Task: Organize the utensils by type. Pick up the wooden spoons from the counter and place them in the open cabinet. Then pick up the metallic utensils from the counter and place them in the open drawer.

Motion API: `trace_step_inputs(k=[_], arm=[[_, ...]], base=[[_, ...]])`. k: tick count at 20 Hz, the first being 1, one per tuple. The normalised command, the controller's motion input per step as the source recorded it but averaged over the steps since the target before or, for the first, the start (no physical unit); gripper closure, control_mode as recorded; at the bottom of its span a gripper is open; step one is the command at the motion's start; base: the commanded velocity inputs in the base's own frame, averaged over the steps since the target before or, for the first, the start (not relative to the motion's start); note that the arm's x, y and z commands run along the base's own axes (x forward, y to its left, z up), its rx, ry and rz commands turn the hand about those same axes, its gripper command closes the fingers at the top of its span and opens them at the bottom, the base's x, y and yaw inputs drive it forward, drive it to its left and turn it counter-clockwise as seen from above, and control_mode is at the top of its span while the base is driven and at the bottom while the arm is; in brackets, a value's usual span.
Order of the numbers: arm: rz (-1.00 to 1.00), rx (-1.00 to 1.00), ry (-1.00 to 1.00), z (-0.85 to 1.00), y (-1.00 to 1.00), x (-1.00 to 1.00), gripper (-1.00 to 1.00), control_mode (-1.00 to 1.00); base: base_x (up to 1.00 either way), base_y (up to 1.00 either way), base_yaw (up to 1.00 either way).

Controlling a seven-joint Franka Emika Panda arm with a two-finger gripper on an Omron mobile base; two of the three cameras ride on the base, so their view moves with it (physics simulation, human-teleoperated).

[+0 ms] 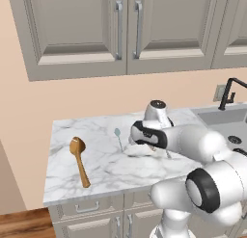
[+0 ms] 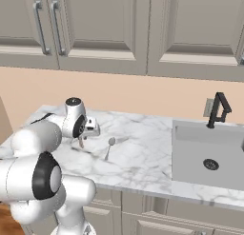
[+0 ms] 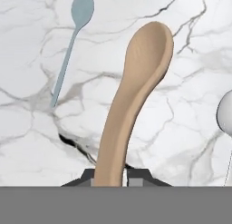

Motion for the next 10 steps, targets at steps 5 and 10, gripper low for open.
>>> trace_step_inputs(k=[5, 10], arm=[[0.06, 0.0, 0.0, 0.82, 0.0, -0.69, 1.0, -1.0], [0.06, 0.0, -0.05, 0.88, 0.0, -0.69, 1.0, -1.0]], base=[[0.0, 0.0, 0.0], [0.0, 0.0, 0.0]])
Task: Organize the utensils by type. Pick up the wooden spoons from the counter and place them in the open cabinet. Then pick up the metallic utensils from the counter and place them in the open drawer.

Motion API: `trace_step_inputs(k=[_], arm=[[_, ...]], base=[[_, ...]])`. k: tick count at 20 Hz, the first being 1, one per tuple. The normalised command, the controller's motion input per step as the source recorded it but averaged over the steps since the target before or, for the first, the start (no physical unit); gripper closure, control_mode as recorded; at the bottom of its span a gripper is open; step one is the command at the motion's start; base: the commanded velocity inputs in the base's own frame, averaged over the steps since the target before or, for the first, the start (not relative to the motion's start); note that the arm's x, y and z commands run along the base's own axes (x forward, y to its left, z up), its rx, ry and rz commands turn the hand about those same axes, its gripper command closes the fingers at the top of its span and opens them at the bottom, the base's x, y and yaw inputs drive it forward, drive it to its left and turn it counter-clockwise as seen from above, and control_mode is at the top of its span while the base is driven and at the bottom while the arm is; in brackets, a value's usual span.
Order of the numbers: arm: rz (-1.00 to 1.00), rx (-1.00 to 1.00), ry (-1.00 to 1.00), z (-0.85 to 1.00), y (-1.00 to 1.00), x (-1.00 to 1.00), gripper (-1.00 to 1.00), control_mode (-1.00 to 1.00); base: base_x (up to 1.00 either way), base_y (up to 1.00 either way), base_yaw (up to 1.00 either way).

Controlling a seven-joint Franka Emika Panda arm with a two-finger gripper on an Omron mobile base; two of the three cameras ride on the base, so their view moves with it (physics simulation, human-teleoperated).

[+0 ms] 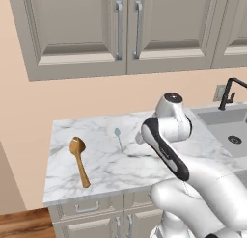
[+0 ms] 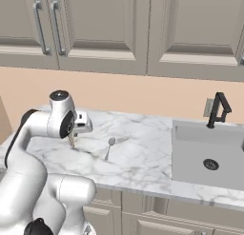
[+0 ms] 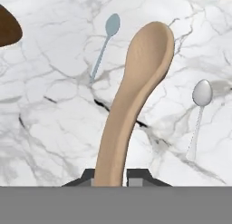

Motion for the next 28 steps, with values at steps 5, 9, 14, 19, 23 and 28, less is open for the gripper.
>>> trace_step_inputs(k=[5, 9, 14, 19, 23, 28], arm=[[0.09, -0.01, -0.12, 0.9, -0.01, -0.68, 1.0, -1.0], [0.1, -0.02, -0.16, 0.99, -0.1, -0.54, 1.0, -1.0], [0.03, -0.01, -0.09, 1.0, -0.09, -0.31, 1.0, -1.0], [0.0, 0.0, -0.02, 0.96, -0.18, -0.47, 1.0, -1.0], [0.0, 0.0, 0.0, 0.76, -0.27, -0.35, 1.0, -1.0], [0.0, 0.0, 0.0, 0.1, -0.15, -0.03, 1.0, -1.0]], base=[[0.0, 0.0, 0.0], [0.0, 0.0, 0.0], [0.0, 0.0, 0.0], [0.0, 0.0, 0.0], [0.0, 0.0, 0.0], [0.0, 0.0, 0.0]])
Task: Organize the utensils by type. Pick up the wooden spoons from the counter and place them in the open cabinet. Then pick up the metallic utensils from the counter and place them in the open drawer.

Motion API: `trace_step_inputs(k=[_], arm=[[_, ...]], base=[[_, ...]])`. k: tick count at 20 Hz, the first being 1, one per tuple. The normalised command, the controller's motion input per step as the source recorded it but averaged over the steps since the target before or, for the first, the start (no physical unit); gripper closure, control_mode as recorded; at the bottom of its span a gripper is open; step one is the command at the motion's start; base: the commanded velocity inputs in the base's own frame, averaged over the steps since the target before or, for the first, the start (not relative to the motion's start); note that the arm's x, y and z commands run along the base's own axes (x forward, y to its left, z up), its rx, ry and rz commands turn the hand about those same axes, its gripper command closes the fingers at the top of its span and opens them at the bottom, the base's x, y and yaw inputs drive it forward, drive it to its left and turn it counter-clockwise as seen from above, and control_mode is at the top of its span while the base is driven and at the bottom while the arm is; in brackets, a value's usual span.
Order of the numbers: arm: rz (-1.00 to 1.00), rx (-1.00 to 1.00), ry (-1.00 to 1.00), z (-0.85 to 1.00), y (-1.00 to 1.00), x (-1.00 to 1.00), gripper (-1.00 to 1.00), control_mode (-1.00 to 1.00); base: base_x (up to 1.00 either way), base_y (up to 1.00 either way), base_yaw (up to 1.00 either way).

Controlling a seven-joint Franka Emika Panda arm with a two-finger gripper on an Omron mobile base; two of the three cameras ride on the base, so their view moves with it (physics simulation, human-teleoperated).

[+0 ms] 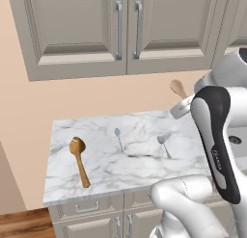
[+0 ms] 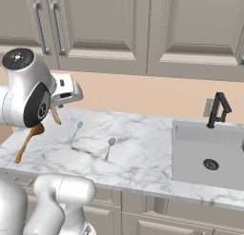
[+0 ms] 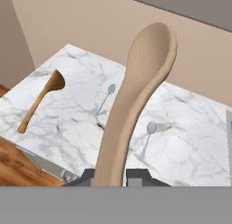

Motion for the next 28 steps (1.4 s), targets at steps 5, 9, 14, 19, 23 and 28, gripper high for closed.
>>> trace_step_inputs(k=[5, 9, 14, 19, 23, 28], arm=[[0.0, 0.0, -0.01, 0.0, -0.1, -0.05, 1.0, -1.0], [0.0, 0.0, -0.03, 0.0, -0.04, -0.18, 1.0, -1.0], [0.0, 0.0, -0.01, 0.0, -0.07, -0.12, 1.0, -1.0], [0.0, 0.0, 0.0, 0.0, 0.0, -0.02, 1.0, 1.0], [0.0, 0.0, 0.0, 0.0, 0.0, 0.0, 1.0, 1.0], [0.0, 0.0, 0.0, 0.0, 0.0, 0.0, 1.0, 1.0]], base=[[0.0, 0.0, 0.0], [0.0, 0.0, 0.0], [0.0, 0.0, 0.0], [-0.1, -0.05, 0.0], [-0.19, -0.1, 0.0], [-0.52, -0.19, 0.0]])
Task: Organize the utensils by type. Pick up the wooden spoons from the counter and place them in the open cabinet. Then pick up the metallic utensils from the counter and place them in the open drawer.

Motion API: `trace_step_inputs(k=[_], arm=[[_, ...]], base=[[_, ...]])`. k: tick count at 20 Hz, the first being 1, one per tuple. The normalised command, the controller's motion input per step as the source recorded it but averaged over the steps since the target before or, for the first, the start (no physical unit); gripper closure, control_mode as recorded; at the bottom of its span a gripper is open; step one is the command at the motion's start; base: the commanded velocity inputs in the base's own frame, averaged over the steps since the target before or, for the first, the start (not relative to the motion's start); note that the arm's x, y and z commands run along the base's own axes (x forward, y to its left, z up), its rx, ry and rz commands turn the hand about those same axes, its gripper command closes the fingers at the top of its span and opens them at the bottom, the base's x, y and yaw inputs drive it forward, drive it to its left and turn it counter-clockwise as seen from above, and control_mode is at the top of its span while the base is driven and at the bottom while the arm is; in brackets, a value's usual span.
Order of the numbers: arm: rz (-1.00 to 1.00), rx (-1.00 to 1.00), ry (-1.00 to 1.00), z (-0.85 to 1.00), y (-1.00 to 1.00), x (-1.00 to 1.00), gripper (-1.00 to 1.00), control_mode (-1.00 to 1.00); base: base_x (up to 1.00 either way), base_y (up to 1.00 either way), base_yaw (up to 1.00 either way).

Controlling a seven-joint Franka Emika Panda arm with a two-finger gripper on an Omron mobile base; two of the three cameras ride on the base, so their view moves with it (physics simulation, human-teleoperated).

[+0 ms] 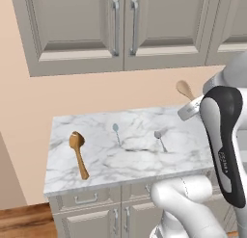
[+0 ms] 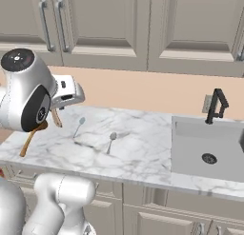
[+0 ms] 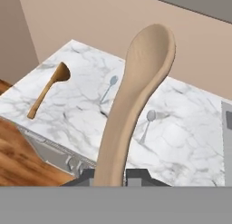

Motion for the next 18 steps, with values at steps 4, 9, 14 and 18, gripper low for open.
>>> trace_step_inputs(k=[4, 9, 14, 18], arm=[[0.0, 0.0, 0.0, 0.0, 0.0, 0.0, 1.0, 1.0], [0.0, 0.0, 0.0, 0.0, 0.0, 0.0, 1.0, 1.0], [0.0, 0.0, 0.0, 0.0, 0.0, 0.0, 1.0, 1.0], [0.0, 0.0, 0.0, 0.0, 0.0, 0.0, 1.0, 1.0]], base=[[-0.61, -0.19, 0.0], [-0.07, -0.2, 0.0], [-0.05, -0.72, 0.0], [-0.32, -0.95, 0.0]])
